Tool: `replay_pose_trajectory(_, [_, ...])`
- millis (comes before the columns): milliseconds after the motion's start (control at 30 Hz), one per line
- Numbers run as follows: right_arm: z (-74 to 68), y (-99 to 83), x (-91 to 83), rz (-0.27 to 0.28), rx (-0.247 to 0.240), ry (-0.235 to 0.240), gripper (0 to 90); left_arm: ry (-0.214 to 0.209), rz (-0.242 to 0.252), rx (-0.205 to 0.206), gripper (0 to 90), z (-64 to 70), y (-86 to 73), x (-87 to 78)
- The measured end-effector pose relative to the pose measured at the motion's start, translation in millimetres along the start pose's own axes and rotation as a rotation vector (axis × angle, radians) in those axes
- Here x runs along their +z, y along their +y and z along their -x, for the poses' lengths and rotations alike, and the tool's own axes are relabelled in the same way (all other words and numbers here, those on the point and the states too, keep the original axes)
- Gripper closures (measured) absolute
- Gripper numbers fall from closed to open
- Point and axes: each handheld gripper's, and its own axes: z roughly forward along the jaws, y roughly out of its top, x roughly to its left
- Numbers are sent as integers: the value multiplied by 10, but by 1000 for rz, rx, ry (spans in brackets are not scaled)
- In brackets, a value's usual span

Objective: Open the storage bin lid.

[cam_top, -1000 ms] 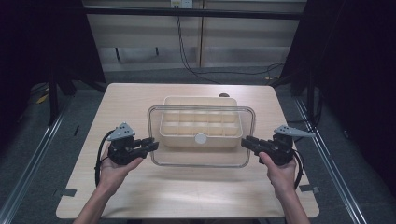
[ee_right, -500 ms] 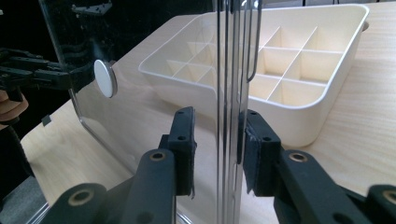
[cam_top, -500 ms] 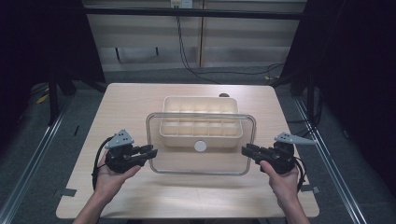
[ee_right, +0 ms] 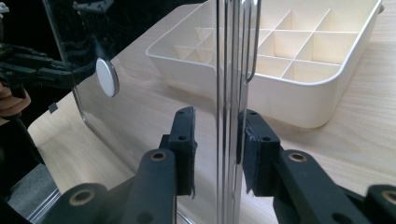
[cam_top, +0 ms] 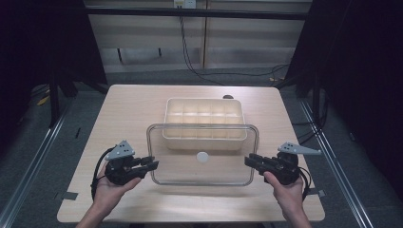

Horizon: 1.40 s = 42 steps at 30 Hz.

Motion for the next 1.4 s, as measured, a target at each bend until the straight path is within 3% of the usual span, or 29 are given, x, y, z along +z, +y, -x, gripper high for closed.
replay_pose_trajectory(300, [7, -79, -73, 3, 5, -2, 688, -15, -16, 16, 715, 68, -70, 21])
replay_pose_trajectory(800, [11, -231, 45, -50, 22, 8, 681, -10, -50, 8, 713, 52, -192, 15])
replay_pose_trajectory(1067, [49, -285, 44, -72, 30, -3, 675, -22, -94, 16, 706, 95, -264, 108])
replay_pose_trajectory(1200, [36, -315, 26, -70, 23, -16, 671, -21, -103, 31, 702, 114, -282, 111])
replay_pose_trajectory(1400, [-1, -349, 60, -90, 5, -24, 666, -22, -106, 20, 698, 96, -303, 98])
